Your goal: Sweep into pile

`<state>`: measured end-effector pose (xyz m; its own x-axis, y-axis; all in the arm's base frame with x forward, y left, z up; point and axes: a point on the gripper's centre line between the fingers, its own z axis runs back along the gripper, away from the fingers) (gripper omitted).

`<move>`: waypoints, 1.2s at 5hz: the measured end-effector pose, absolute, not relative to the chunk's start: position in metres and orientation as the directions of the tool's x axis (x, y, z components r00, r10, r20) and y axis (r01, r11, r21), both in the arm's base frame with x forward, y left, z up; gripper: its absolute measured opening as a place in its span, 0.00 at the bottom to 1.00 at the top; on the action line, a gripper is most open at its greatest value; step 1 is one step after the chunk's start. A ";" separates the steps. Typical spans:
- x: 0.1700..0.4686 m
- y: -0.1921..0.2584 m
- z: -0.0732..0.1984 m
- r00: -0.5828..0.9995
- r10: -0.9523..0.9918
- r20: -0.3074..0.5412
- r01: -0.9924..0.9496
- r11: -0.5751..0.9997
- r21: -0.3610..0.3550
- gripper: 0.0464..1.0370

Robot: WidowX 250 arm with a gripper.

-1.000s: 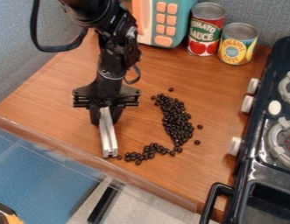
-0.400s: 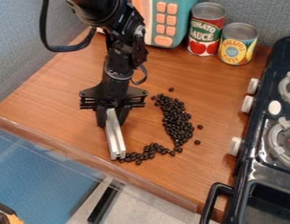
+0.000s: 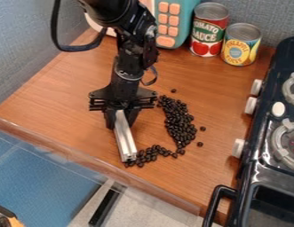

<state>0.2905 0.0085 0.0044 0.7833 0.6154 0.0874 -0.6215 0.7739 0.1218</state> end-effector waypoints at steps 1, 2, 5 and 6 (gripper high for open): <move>0.294 0.007 0.005 0.768 0.635 0.078 -0.640 0.759 0.122 0.34; 0.303 0.000 0.005 0.761 0.645 0.069 -0.649 0.753 0.109 0.34; 0.320 -0.011 0.005 0.732 0.678 0.060 -0.681 0.727 0.087 0.34; 0.323 -0.013 0.006 0.723 0.688 0.057 -0.691 0.718 0.083 0.34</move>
